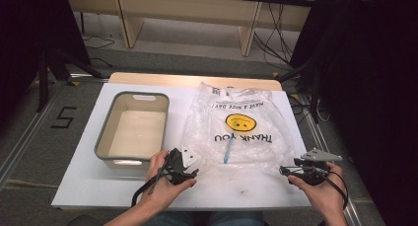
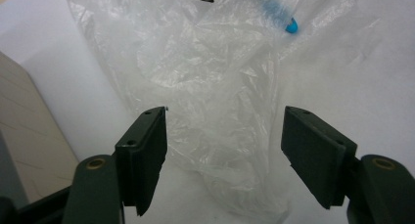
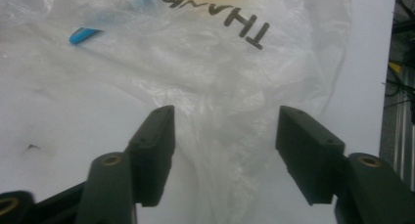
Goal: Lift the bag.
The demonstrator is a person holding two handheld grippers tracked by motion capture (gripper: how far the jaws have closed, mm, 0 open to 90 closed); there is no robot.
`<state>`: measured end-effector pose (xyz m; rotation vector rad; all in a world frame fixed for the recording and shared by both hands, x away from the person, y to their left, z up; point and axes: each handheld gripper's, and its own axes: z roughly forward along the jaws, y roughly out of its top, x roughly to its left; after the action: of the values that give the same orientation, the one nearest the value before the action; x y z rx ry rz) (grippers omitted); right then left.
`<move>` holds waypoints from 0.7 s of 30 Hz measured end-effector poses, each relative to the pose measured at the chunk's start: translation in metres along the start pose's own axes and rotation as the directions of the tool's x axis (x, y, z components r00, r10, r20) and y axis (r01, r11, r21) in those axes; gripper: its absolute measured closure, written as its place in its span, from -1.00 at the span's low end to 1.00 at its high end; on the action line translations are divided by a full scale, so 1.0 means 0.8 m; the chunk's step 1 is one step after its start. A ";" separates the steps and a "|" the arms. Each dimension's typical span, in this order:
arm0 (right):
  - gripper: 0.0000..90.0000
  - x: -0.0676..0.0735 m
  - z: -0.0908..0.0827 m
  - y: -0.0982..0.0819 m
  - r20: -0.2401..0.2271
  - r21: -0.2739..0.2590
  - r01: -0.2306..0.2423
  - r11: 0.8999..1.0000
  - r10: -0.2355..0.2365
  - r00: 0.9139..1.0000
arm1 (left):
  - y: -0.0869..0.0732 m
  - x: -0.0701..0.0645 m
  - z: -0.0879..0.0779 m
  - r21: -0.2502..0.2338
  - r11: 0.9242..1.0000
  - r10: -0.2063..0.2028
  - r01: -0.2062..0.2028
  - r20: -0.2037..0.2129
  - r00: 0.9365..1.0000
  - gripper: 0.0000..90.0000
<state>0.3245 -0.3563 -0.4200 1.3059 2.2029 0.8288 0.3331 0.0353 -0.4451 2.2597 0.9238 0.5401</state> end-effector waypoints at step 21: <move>0.55 -0.009 0.037 -0.045 -0.079 0.188 -0.069 0.980 0.085 0.993 | -0.020 0.017 0.033 0.220 0.972 -0.112 0.083 0.123 0.986 0.19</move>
<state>0.3239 -0.3682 -0.4657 1.4767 2.3574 0.7360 0.3496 0.0433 -0.4737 2.3917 1.0616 0.2505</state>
